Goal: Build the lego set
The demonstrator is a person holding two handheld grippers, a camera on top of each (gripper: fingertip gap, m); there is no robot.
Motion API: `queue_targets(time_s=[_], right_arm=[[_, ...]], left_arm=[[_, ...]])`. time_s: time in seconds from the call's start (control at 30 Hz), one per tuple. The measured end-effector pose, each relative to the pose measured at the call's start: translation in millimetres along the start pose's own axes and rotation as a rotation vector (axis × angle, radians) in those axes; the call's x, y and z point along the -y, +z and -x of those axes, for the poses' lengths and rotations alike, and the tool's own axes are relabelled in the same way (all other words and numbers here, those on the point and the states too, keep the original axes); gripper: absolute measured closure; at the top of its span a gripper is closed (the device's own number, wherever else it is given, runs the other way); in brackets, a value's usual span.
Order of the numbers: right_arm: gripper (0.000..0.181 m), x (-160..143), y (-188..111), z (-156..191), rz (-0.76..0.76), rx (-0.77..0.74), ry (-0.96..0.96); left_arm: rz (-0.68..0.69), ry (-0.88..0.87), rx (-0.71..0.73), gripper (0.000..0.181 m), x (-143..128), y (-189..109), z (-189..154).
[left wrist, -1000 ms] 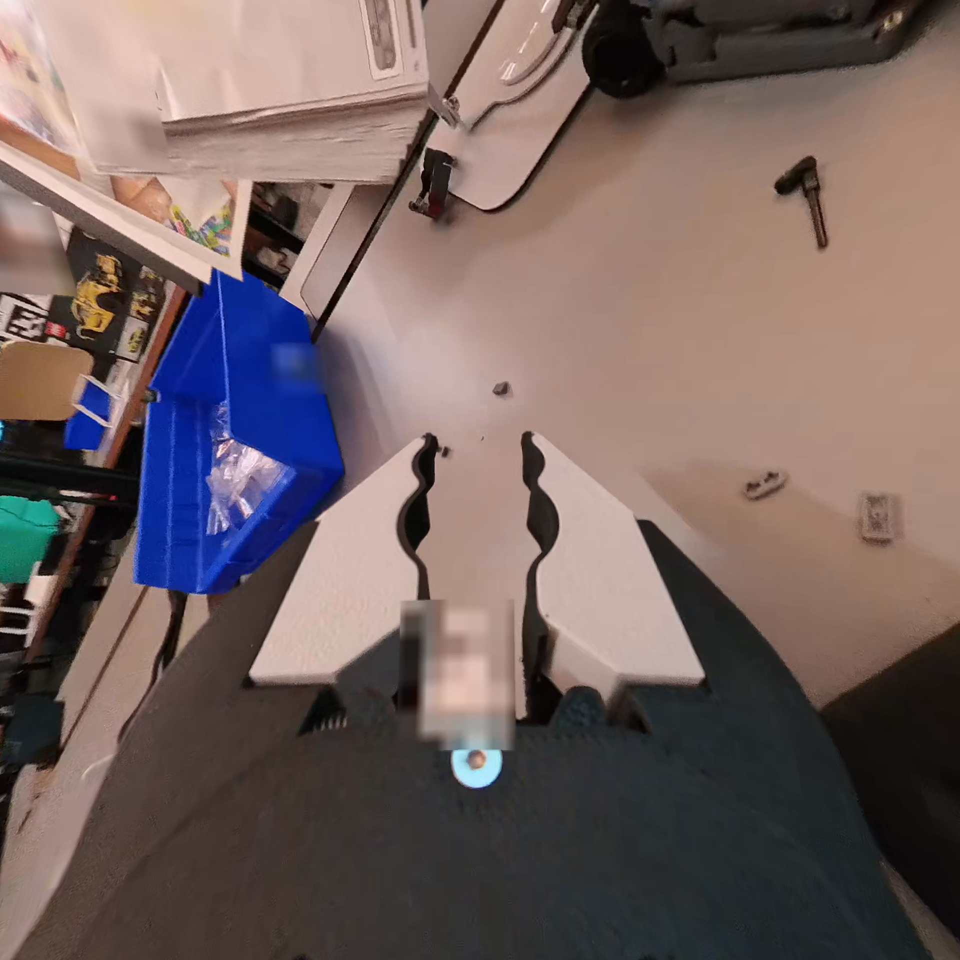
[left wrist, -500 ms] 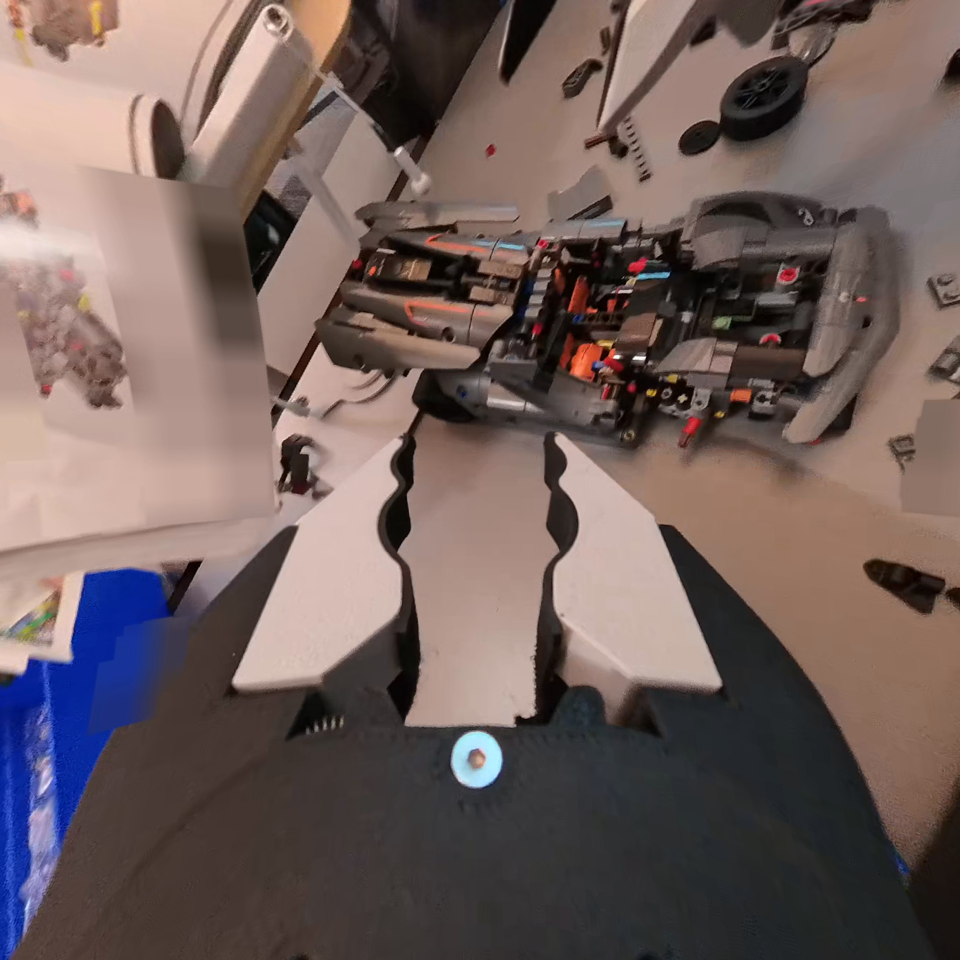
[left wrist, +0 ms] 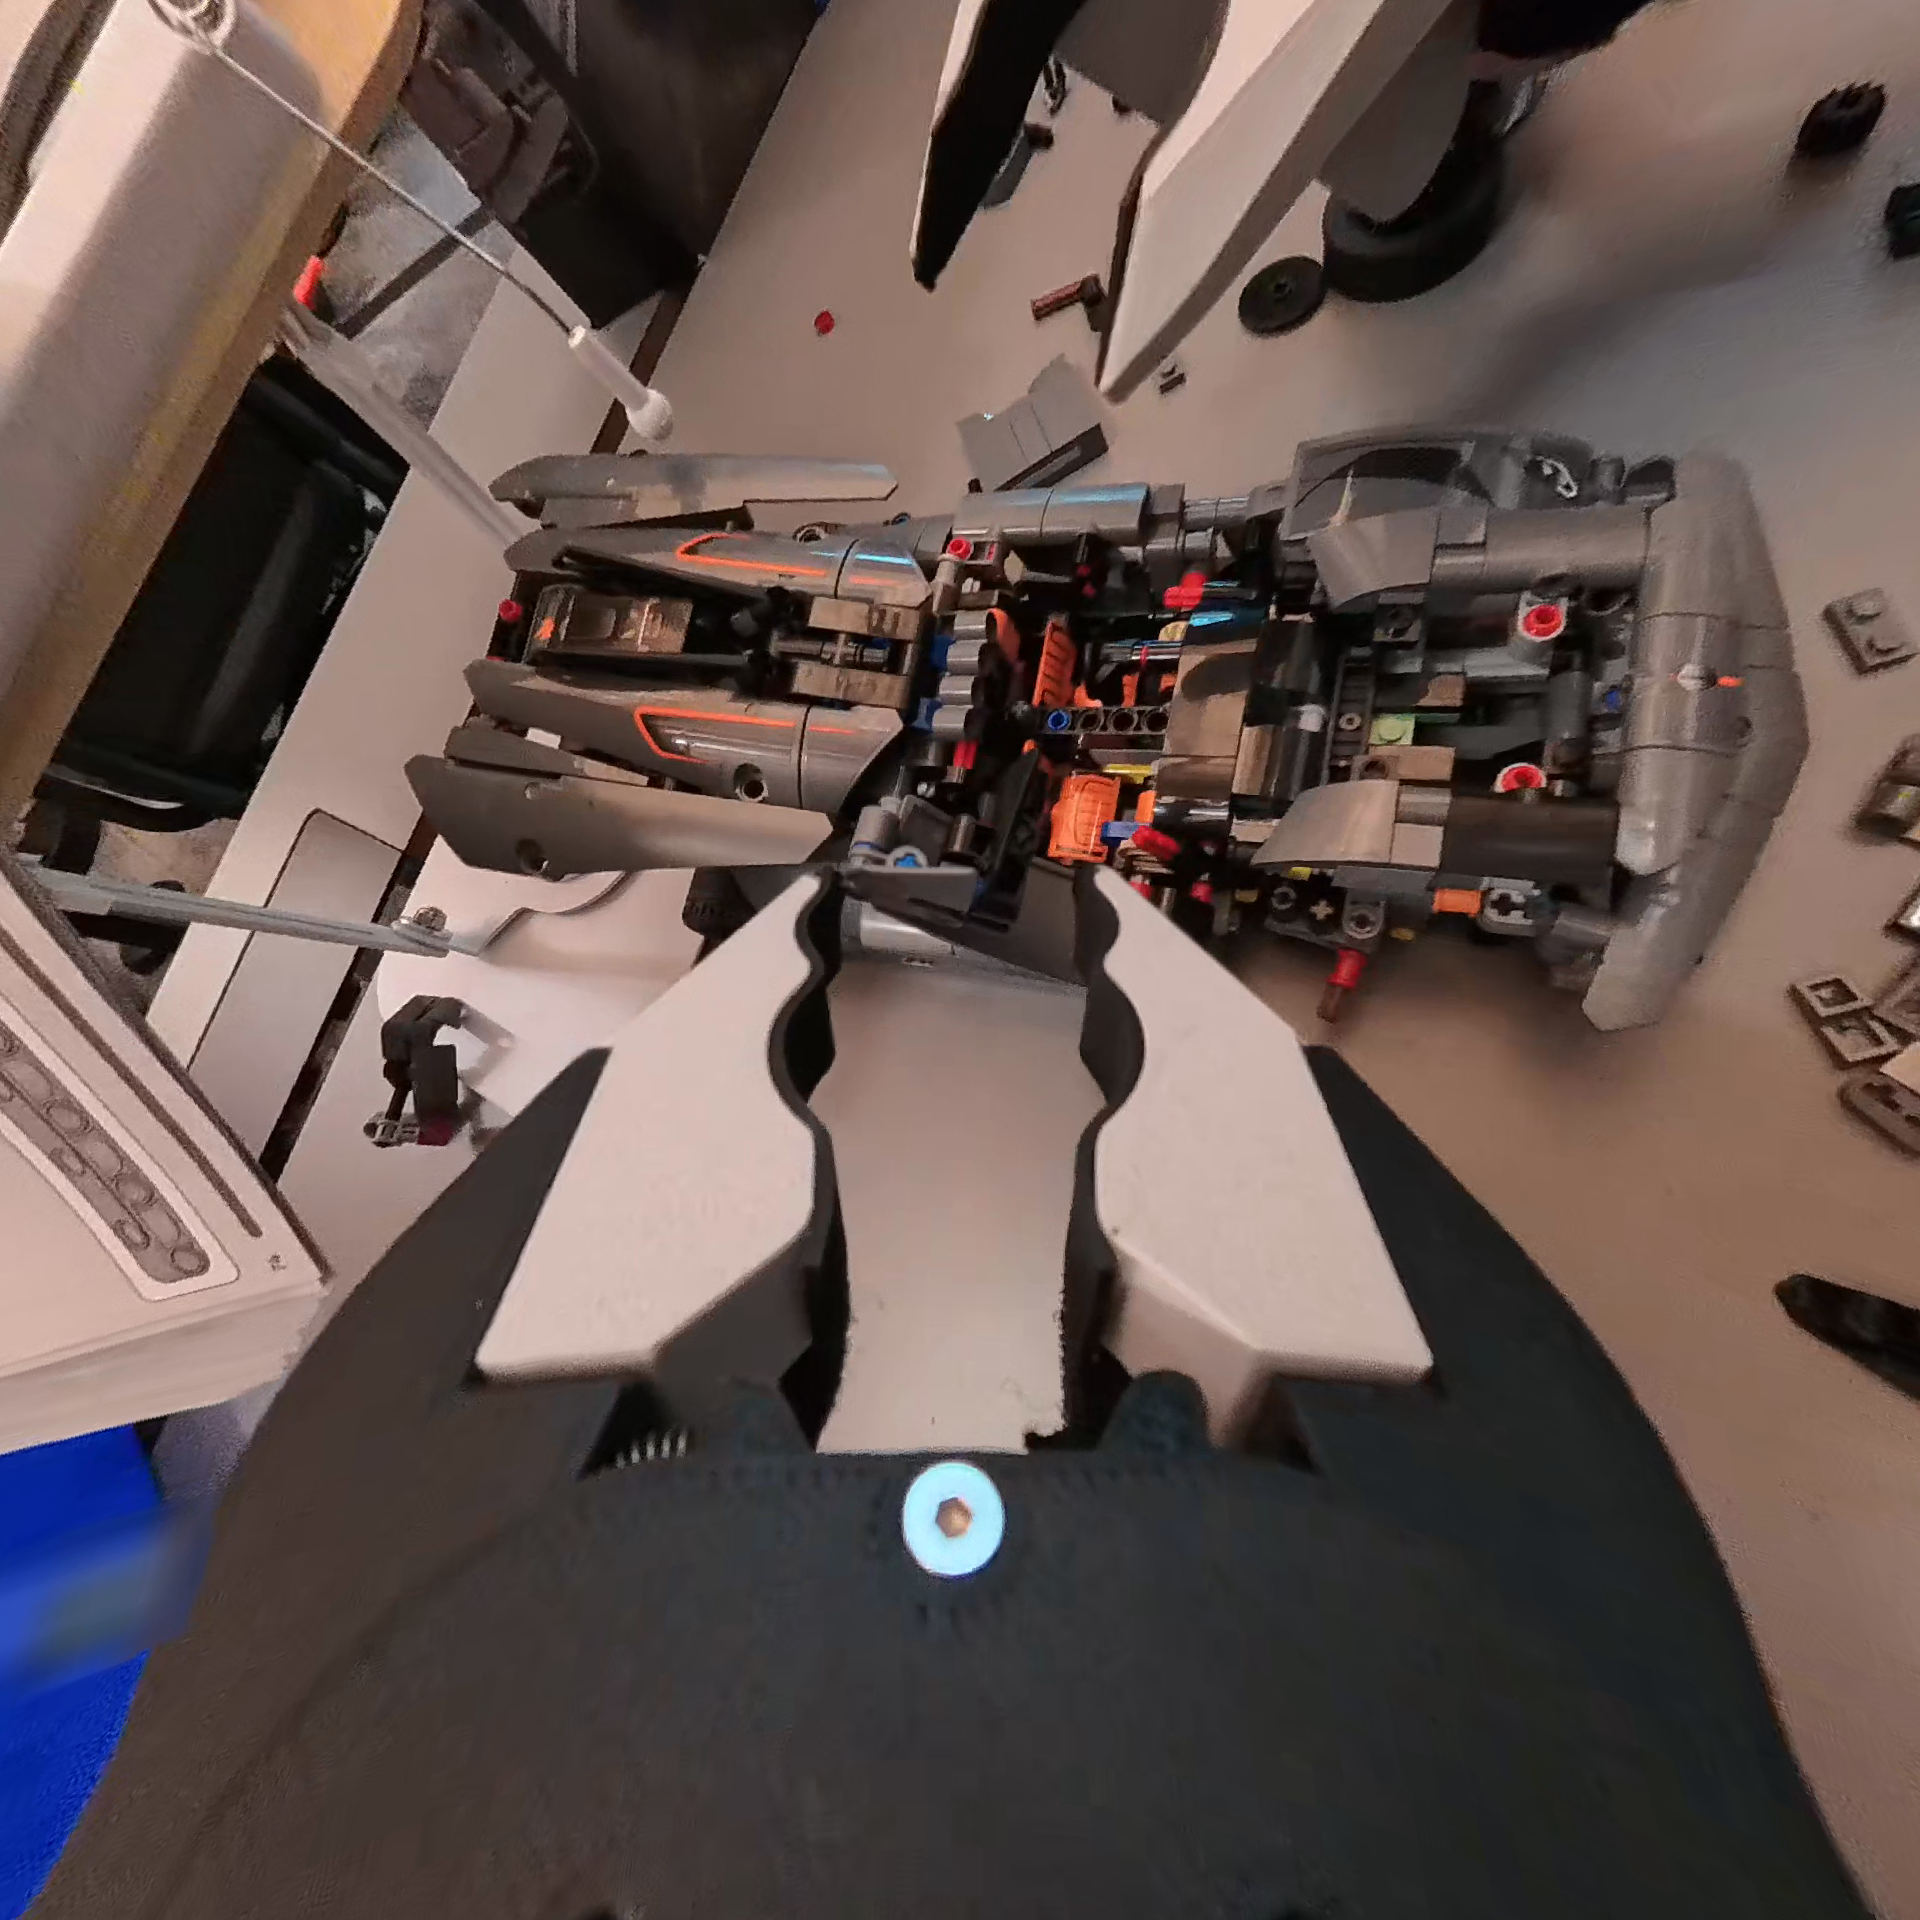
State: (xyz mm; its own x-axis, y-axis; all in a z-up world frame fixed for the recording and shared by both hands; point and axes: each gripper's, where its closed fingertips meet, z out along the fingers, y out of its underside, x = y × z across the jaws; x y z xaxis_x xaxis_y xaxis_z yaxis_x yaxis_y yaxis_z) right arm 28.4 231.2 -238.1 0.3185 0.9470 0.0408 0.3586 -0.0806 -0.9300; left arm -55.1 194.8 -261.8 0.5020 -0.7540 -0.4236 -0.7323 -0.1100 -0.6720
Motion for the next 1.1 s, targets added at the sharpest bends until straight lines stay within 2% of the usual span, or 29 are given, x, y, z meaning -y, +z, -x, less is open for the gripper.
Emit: queue_targets(time_s=[0.1,0.27,0.57,1.1], right_arm=[[0.132,-0.2,0.7,2.5,0.001,0.004,-0.002],[0.132,0.4,-0.5,2.5,0.002,0.001,-0.007],[0.133,1.0,-4.2,1.3,-0.002,0.010,0.008],[0.133,-1.1,-2.7,5.9,0.009,0.024,0.000]], left_arm=[[-0.010,0.039,0.046,0.149,-0.5,0.3,4.5],[-0.051,0.024,-0.009,0.149,4.8,-8.7,-1.2],[-0.041,0.091,-0.081,0.149,14.3,-31.9,-24.4],[-0.005,0.339,0.017,0.145,0.7,-41.0,-56.2]])
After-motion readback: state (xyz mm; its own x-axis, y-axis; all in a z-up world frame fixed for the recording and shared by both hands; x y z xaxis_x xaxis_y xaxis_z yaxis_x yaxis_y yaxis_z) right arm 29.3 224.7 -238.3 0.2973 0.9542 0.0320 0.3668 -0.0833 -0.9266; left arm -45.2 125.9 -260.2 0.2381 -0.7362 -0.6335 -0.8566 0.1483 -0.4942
